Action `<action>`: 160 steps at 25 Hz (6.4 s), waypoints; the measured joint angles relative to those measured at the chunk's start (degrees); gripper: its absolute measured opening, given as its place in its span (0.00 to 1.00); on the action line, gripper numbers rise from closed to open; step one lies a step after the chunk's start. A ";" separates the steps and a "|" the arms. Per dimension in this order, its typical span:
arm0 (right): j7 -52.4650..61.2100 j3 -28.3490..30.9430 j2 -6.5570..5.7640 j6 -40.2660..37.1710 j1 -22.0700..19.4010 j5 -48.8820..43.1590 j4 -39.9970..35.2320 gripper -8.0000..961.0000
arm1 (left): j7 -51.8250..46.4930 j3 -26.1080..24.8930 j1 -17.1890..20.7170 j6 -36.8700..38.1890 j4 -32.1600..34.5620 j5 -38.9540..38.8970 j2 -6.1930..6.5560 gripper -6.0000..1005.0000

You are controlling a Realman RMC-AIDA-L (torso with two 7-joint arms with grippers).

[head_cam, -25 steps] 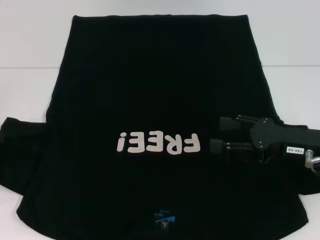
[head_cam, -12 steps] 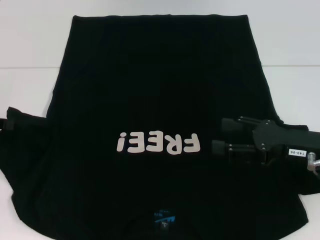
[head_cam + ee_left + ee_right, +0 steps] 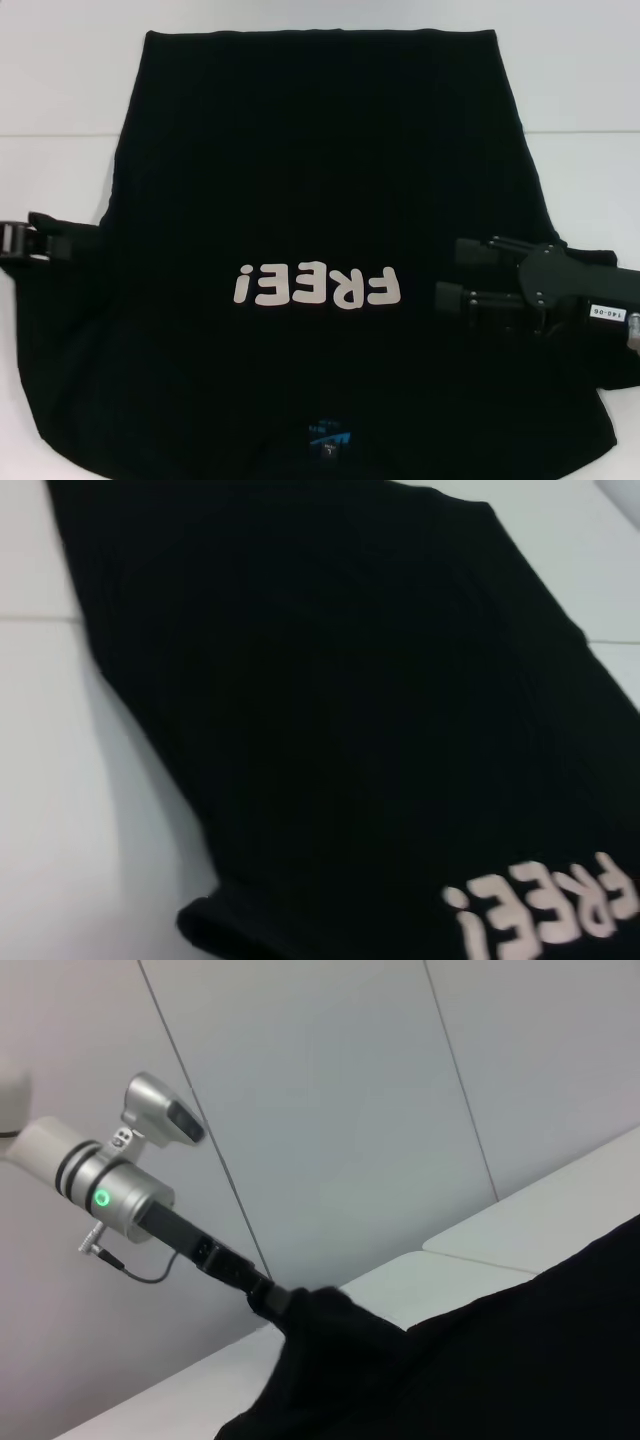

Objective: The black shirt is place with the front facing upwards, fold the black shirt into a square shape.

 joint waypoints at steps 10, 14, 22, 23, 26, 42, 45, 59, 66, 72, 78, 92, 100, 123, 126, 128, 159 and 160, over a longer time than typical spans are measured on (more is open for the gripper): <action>-0.13 0.00 0.05 -0.24 -0.01 0.30 -0.01 0.95 | -1.79 1.77 -1.08 -2.14 -4.68 -0.39 -2.59 0.02; 0.03 0.00 0.10 -0.24 0.23 0.30 0.00 0.95 | -3.45 1.60 -1.10 -3.67 -5.74 -0.39 -3.17 0.02; -0.01 0.00 0.18 -0.24 0.26 0.28 -0.01 0.95 | -5.54 1.72 -1.08 -4.18 -6.42 -2.10 -4.78 0.03; 0.00 0.00 0.18 -0.24 0.26 0.28 -0.01 0.95 | -5.73 1.71 -1.12 -4.18 -6.89 -2.28 -4.83 0.03; 0.06 0.00 0.18 -0.20 0.29 0.27 0.00 0.95 | -6.76 1.72 -1.15 -4.21 -8.21 -3.02 -4.84 0.03; 4.13 -0.34 0.09 0.27 2.90 0.24 -0.01 0.95 | -5.89 1.55 -0.07 -6.31 -9.62 -4.66 -4.78 0.21; 4.72 -0.31 0.09 0.43 3.16 0.22 0.00 0.95 | -5.35 1.63 0.03 -6.21 -10.92 -5.99 -4.41 0.36; 5.31 0.00 0.12 2.74 3.31 2.22 0.65 0.95 | -1.06 0.33 2.48 -13.28 -9.59 0.99 -2.36 0.49; 4.84 0.00 0.19 2.89 3.41 2.60 0.70 0.95 | -0.48 0.85 2.55 -13.90 -10.32 2.69 -2.67 0.49; 4.24 0.00 0.18 2.83 2.99 3.31 0.70 0.95 | 0.44 0.88 2.38 -9.42 -11.71 2.12 -2.51 0.49; 3.64 0.07 0.15 2.77 2.79 3.76 0.70 0.95 | 2.29 0.85 2.01 -6.17 -14.31 1.74 -2.42 0.48; 2.69 1.24 0.09 2.46 2.85 3.80 0.70 0.95 | 7.51 -2.62 2.38 1.41 -15.04 -2.91 -2.17 0.48; 2.69 1.32 0.16 1.90 2.66 4.09 0.95 0.95 | 9.53 -1.55 1.99 -10.75 -16.10 -5.75 -4.09 0.48; 1.18 1.32 -0.06 0.98 1.36 6.10 2.83 0.95 | 28.49 1.77 1.89 -16.52 -23.74 -32.87 -5.38 0.48; 1.16 1.32 -0.39 -0.91 1.01 8.14 2.84 0.95 | 30.47 1.77 3.15 -14.25 -23.58 -37.63 -5.38 0.48; 1.65 1.32 -0.59 -2.79 0.85 9.47 2.62 0.95 | 30.99 1.70 4.02 -11.78 -23.15 -40.24 -5.40 0.49; 69.30 5.06 -12.79 4.73 3.76 -29.85 -18.85 0.95 | 66.18 1.72 6.33 -13.34 -31.72 -52.37 -9.95 0.49; 69.75 5.04 -12.70 4.76 3.91 -31.28 -18.58 0.95 | 66.20 1.71 6.33 -13.56 -31.72 -52.35 -9.95 0.49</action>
